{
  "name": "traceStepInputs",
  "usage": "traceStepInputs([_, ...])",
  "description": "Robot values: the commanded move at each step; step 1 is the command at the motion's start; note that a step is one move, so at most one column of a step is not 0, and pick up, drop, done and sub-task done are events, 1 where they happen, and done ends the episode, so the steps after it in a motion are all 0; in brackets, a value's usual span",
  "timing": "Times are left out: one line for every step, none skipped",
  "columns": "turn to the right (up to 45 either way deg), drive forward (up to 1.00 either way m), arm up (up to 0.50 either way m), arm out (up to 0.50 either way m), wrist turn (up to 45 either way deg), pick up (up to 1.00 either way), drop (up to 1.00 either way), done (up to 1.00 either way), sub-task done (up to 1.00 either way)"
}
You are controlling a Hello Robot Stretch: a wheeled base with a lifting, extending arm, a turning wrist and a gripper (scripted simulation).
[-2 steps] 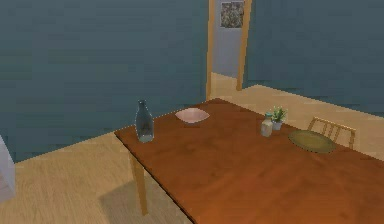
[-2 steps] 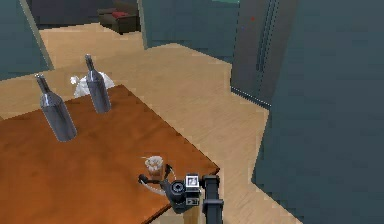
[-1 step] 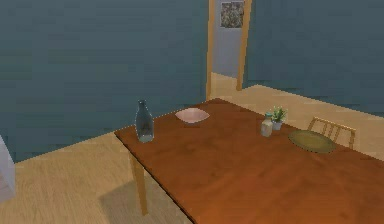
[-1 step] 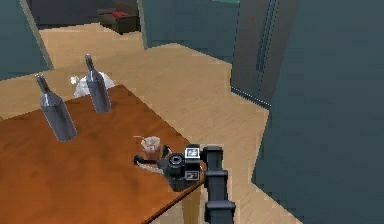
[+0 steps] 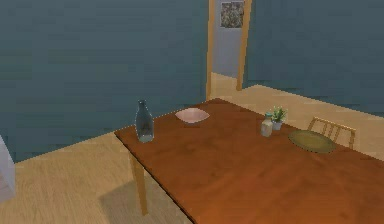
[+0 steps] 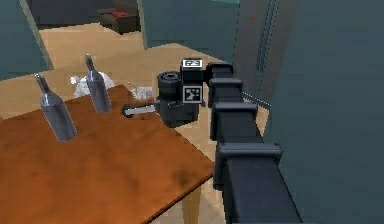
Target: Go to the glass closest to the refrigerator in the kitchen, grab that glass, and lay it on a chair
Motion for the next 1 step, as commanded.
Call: traceStepInputs([0.0, 0.00, 0.00, 0.00, -45.0, 0.00, 0.00, 0.00, 0.00])
